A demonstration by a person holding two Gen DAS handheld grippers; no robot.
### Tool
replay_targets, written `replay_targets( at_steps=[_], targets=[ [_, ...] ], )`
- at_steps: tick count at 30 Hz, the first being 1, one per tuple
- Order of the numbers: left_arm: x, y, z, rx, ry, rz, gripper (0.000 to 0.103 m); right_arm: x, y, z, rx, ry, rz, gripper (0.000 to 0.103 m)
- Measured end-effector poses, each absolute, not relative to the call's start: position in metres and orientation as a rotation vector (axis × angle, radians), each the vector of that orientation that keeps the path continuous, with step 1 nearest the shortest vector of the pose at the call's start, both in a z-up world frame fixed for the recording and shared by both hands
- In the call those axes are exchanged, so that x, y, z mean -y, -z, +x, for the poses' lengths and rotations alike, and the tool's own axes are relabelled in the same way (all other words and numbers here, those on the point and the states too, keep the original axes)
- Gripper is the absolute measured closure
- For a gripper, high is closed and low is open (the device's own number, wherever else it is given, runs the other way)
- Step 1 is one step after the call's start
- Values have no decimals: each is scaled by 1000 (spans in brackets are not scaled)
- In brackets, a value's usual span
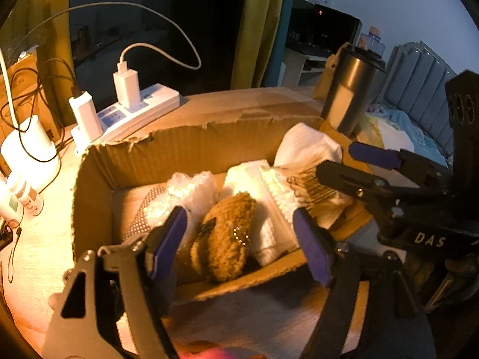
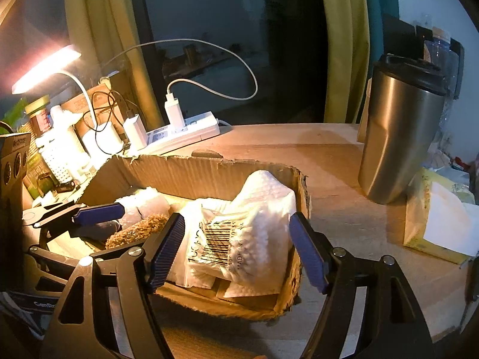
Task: Organize soft objects
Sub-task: 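Move the left gripper to the cartoon tissue pack while the right gripper approaches the pink plush keychain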
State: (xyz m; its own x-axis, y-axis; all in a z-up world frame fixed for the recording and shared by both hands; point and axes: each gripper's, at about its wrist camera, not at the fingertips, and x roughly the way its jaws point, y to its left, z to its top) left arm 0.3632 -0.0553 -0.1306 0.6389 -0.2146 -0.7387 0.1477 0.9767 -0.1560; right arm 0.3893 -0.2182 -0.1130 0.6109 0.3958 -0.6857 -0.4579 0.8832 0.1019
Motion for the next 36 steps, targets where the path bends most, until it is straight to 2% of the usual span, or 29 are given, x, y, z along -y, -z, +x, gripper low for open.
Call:
replay_targets(
  at_steps=[36],
  targets=[
    [8,83,289,-727,169,-149,28,185,67,319,-702,-470,-146,25]
  ],
)
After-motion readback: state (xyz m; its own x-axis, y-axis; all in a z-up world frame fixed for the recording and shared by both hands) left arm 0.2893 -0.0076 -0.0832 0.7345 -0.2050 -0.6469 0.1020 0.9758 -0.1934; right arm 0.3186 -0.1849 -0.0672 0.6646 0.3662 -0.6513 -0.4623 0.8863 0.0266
